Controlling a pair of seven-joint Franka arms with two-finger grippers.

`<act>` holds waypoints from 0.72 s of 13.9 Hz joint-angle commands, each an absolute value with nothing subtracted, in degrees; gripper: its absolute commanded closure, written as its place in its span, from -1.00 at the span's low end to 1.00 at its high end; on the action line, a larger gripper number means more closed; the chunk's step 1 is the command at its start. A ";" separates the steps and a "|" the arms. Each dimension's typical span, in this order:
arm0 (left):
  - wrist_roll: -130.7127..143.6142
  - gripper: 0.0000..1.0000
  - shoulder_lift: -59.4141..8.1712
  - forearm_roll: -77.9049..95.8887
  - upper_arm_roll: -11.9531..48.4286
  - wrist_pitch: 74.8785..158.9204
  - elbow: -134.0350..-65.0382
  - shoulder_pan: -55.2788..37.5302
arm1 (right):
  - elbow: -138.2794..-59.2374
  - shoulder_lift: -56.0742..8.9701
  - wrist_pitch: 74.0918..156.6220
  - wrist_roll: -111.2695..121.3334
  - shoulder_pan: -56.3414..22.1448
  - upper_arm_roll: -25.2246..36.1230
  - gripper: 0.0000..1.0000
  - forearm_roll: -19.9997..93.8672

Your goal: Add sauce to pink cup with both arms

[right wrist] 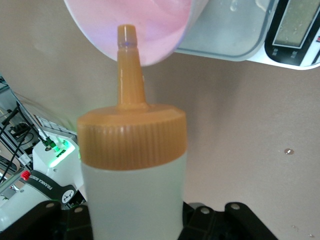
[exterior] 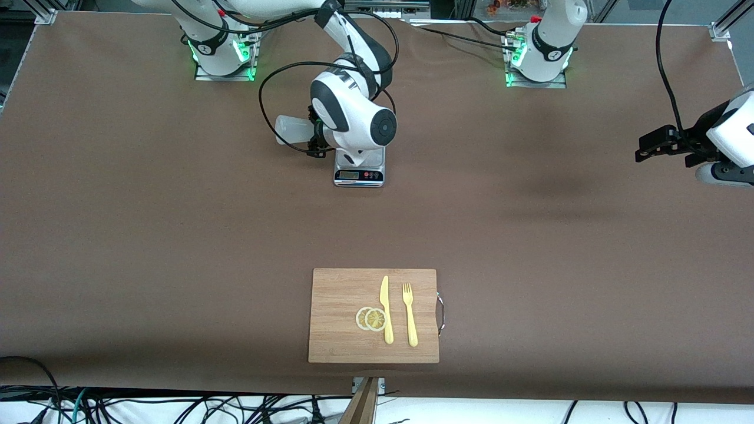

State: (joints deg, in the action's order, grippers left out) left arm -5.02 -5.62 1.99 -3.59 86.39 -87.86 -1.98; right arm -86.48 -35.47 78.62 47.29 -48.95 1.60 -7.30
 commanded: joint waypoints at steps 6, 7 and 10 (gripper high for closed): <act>-6.33 -1.00 -6.42 1.58 -3.78 85.43 -85.96 -2.11 | -83.41 -34.19 75.94 49.82 -47.91 2.46 1.00 -5.90; -6.33 -1.00 -6.42 1.58 -3.78 85.43 -85.96 -2.11 | -83.32 -33.93 76.29 51.23 -47.03 2.46 1.00 -4.41; -6.33 -1.00 -6.42 1.58 -3.69 85.34 -85.96 -2.11 | -83.32 -32.00 77.95 55.79 -43.35 2.64 1.00 -0.37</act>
